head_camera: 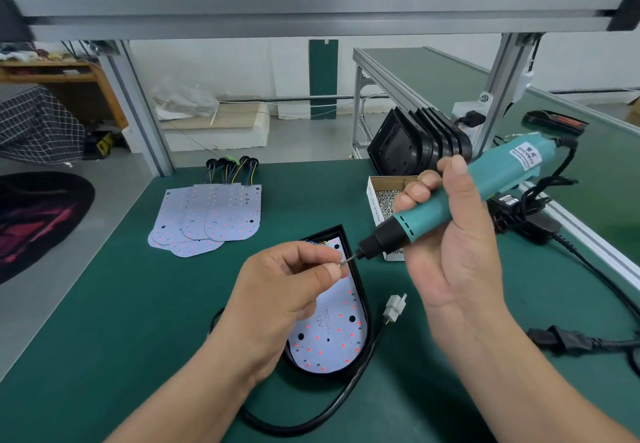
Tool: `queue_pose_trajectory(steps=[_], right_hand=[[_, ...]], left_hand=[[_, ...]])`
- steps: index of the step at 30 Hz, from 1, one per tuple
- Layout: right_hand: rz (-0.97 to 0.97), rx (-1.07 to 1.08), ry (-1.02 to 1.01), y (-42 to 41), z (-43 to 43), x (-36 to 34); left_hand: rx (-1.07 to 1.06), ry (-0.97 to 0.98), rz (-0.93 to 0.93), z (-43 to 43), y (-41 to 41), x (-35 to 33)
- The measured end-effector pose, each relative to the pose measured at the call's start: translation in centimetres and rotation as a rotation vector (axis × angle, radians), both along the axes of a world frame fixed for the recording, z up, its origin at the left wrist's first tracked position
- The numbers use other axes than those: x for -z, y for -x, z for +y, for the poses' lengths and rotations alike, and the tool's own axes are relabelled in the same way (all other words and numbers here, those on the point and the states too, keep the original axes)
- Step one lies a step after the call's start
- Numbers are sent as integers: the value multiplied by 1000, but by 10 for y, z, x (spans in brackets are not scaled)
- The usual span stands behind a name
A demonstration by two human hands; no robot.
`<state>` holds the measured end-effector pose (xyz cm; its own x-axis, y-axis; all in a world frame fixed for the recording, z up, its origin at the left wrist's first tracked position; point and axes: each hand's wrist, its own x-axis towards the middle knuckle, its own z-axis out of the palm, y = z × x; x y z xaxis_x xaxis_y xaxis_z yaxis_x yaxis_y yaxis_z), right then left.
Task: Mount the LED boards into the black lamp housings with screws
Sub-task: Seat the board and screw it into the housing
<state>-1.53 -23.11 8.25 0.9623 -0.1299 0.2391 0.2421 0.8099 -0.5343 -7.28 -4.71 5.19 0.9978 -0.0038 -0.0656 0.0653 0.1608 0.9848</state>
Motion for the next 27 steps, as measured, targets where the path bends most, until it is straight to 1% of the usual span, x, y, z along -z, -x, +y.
queue_pose_trajectory(steps=[4, 11, 14, 15, 16, 18, 19, 20, 24, 27], right_hand=[[83, 39, -42, -3, 3, 6], [98, 21, -110, -8, 0, 8], [90, 7, -123, -9, -2, 8], [91, 2, -117, -9, -3, 8], [97, -4, -105, -9, -3, 9], [110, -20, -58, -8, -2, 10], [114, -28, -23, -8, -1, 11], [115, -38, 15, -7, 1, 12], [90, -91, 169, -2, 10, 17], [52, -155, 246, 3, 16, 19]], left_hand=[[-14, -53, -35, 1, -2, 2], [54, 12, 14, 10, -6, 1], [22, -2, 50, 21, -14, -3], [-22, -80, 43, 27, -17, -4], [-83, -243, 21, 35, -22, -3], [-187, -648, -41, 49, -28, 0], [-197, -787, -44, 53, -29, 2], [-183, -878, -23, 54, -28, 4], [-106, -1112, 18, 45, -28, 13], [-145, -1180, 27, 39, -30, 12]])
